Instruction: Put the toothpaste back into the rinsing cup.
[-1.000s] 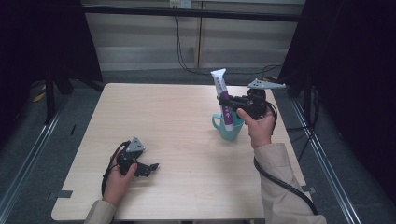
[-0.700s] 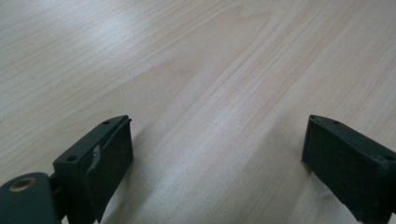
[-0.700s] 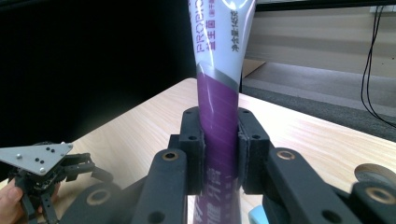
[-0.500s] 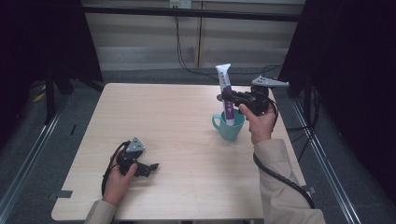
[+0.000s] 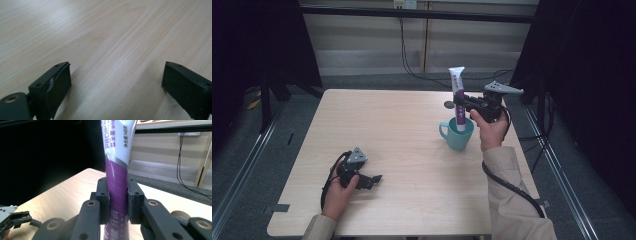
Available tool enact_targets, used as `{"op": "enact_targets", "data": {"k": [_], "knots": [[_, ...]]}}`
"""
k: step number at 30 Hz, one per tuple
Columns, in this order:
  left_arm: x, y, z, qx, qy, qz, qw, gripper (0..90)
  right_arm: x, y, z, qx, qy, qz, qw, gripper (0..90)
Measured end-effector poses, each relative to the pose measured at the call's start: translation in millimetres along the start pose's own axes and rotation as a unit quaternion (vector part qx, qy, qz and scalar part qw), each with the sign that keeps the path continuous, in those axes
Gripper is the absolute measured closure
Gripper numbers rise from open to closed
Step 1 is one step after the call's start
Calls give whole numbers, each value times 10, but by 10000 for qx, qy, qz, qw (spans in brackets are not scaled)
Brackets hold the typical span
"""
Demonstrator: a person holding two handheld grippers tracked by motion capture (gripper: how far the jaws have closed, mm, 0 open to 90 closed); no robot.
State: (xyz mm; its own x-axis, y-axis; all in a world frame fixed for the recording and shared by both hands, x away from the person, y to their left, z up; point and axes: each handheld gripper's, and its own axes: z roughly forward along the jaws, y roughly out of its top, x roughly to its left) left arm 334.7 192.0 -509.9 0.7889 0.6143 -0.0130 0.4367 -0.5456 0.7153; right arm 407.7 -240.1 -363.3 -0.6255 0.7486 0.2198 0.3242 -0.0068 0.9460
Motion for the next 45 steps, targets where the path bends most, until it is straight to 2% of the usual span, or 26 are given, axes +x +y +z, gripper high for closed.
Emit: {"op": "enact_targets", "data": {"k": [17, 24, 45], "knots": [[1, 0, 0, 3, -9, 6, 10000, 83, -109, -69, 40, -48, -179, -13, 9998, 752], [1, 0, 0, 2, -8, 5, 10000, 83, -163, -124, 43, -65, -264, 55, 9996, 752], [1, 0, 0, 1, -9, 5, 10000, 83, -257, -223, 127, -45, -312, 68, 9995, 751]]}}
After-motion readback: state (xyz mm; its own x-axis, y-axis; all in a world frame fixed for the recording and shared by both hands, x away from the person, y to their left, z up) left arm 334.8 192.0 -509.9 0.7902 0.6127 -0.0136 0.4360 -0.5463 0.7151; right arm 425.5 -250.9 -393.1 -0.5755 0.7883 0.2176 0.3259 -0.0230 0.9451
